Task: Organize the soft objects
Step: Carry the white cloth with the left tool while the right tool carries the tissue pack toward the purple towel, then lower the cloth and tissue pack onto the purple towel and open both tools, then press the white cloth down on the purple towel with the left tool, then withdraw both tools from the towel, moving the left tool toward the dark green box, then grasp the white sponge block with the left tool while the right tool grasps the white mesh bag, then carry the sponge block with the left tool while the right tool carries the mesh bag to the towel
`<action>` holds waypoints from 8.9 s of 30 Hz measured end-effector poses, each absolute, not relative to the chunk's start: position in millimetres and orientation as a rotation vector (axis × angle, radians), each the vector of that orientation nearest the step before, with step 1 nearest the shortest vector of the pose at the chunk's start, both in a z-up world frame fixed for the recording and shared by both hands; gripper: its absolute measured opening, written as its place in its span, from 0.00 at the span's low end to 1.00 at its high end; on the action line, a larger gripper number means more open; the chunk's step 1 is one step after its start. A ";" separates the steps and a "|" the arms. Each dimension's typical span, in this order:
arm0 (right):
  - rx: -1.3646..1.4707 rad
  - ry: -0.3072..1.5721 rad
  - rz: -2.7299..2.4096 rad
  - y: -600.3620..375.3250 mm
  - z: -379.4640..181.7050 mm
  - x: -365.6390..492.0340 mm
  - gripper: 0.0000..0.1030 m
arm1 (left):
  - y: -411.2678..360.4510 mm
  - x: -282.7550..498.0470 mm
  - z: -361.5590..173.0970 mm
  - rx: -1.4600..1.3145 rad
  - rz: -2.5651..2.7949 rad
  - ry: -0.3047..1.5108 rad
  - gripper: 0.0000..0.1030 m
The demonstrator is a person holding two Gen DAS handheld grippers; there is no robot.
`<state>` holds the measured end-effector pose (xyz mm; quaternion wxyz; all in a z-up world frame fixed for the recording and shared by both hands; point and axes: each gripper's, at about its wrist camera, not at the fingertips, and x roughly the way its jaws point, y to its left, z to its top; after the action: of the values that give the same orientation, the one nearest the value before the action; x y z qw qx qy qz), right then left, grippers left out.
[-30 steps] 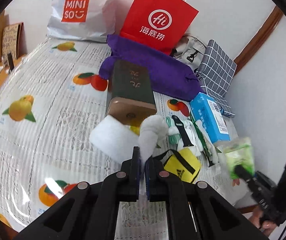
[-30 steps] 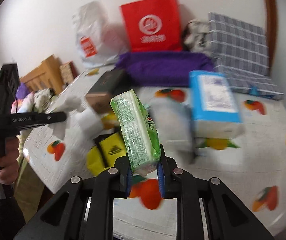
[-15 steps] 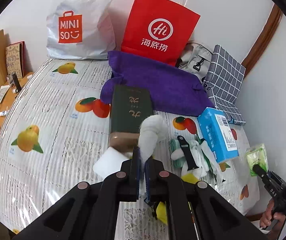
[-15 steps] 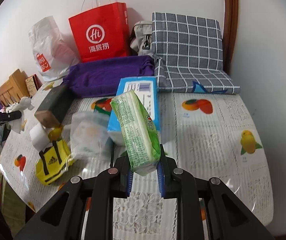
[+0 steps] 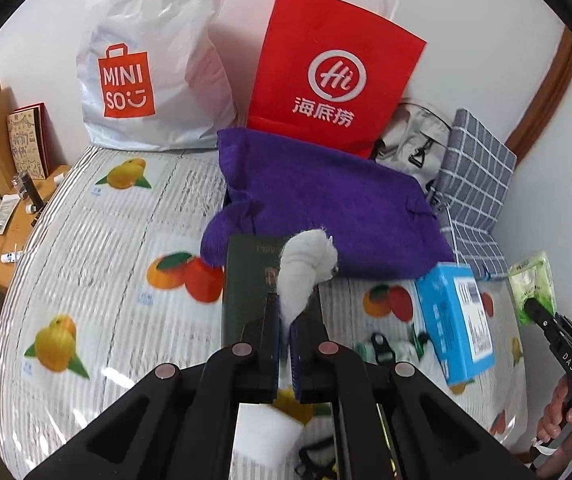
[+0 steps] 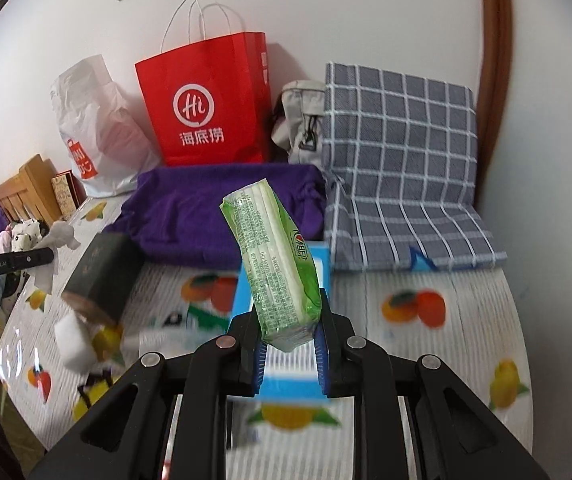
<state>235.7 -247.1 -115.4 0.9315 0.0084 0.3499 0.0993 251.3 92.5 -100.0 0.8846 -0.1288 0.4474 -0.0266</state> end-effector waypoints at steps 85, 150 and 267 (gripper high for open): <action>0.050 0.789 0.339 -189.2 -141.7 454.6 0.82 | 96.0 462.8 -127.9 -0.428 -0.117 0.999 0.67; -0.202 0.719 0.547 -88.4 -133.3 391.0 0.80 | 133.7 406.4 -183.3 -0.676 -0.102 1.218 0.74; 0.235 0.801 0.276 -282.2 -175.5 98.8 0.07 | 66.1 127.4 -139.4 -0.297 -0.053 1.007 0.27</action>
<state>98.8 -282.2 -175.5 0.9049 0.1139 0.3877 0.1337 127.4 66.1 -139.4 0.8650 -0.1418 0.4806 -0.0252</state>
